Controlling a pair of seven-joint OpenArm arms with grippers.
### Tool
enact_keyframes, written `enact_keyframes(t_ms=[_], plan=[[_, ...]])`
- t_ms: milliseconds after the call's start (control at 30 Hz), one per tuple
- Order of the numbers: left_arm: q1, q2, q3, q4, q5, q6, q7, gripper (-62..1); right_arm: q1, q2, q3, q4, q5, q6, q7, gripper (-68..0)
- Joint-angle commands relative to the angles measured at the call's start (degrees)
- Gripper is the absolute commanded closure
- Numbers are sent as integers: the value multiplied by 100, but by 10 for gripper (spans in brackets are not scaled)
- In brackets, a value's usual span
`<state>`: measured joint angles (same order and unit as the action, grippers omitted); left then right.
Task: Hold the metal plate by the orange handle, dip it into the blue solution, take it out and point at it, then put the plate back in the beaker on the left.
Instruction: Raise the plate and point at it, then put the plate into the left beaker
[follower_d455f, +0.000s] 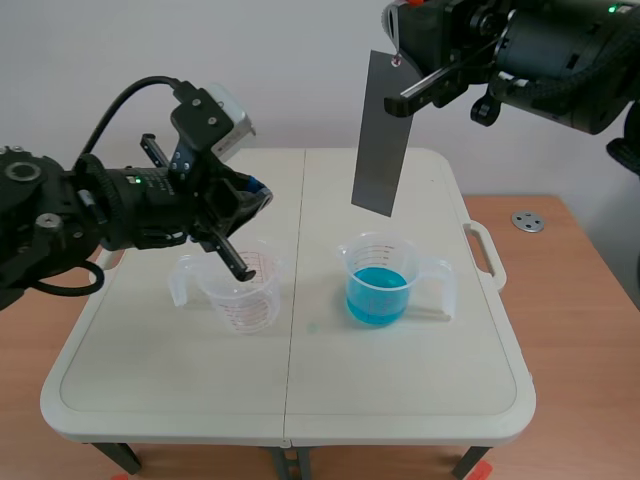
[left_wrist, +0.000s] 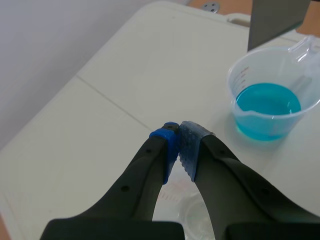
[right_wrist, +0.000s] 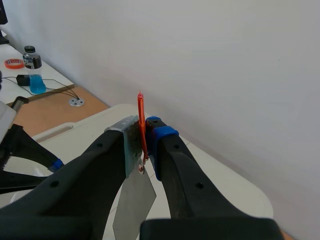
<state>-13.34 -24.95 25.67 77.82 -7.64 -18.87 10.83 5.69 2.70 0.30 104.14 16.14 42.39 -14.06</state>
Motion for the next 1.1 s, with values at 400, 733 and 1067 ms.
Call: enact_keyframes(t_ms=[400,733,1067], plan=[[2706,-848,-1956,2258,-157,28,-81,-17,168,66,-221,105,94,33,13,-13],[4894,-857,-3375,3423,-151,28,-81,-17,562,63,-737,103,83,33,-22,-13],[6651,-857,-4380,3550,-22,28,-251,-17,957,11,-1504,-61,83,-125,-17,-13]])
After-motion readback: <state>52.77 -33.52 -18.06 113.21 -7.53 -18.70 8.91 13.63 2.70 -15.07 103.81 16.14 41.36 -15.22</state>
